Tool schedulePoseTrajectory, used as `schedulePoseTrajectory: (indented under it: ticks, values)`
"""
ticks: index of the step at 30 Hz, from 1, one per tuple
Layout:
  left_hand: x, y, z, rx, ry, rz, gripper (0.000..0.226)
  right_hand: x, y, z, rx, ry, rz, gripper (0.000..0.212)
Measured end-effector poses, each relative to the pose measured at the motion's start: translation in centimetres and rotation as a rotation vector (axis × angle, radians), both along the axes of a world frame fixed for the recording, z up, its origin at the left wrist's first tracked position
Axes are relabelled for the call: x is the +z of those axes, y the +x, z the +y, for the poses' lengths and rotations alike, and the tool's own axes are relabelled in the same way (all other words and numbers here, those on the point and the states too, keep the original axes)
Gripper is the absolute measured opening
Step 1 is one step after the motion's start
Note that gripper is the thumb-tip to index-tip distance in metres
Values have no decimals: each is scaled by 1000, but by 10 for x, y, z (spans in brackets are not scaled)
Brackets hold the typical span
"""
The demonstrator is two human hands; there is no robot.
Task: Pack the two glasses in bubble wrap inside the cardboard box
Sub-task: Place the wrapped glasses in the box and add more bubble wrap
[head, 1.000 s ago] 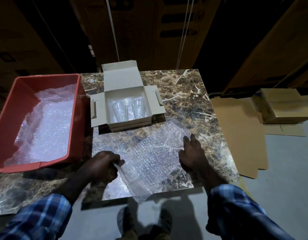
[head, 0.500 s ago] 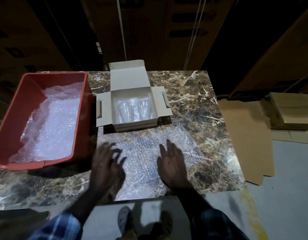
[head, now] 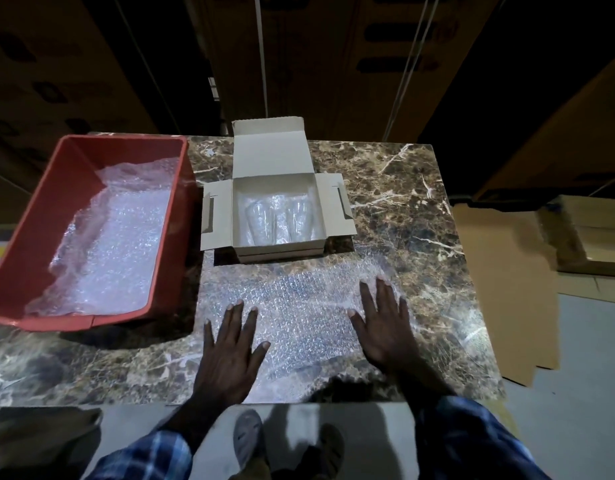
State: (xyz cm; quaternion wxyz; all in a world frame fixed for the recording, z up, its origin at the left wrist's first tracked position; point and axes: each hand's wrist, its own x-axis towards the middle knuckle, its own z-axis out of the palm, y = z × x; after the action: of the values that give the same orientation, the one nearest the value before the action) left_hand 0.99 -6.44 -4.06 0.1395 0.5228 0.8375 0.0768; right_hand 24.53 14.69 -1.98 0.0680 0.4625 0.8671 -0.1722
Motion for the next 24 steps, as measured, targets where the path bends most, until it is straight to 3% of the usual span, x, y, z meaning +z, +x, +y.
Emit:
schedulePoseTrajectory:
  ticks: [4,7,13,16,18,21,24]
  values:
    - [20,-4,-2,389,102,-60,73,6,10,5,-120,-40,-13,74]
    - [40,4,2,625,175,-121,61,7,6,-1,-159,-38,9,75]
    - [60,18,22,852,228,-275,87,2,2,-19,-186,-5,51,74]
    - [62,13,30,945,226,-364,80,3,1,-24,-187,23,35,72]
    - [66,5,32,953,207,-396,63,8,-3,-27,-143,51,59,70]
    - [73,-12,29,753,143,-281,19,8,-14,-42,46,73,99,69]
    - [80,-26,23,648,148,-188,13,-6,-23,-64,141,41,114,67]
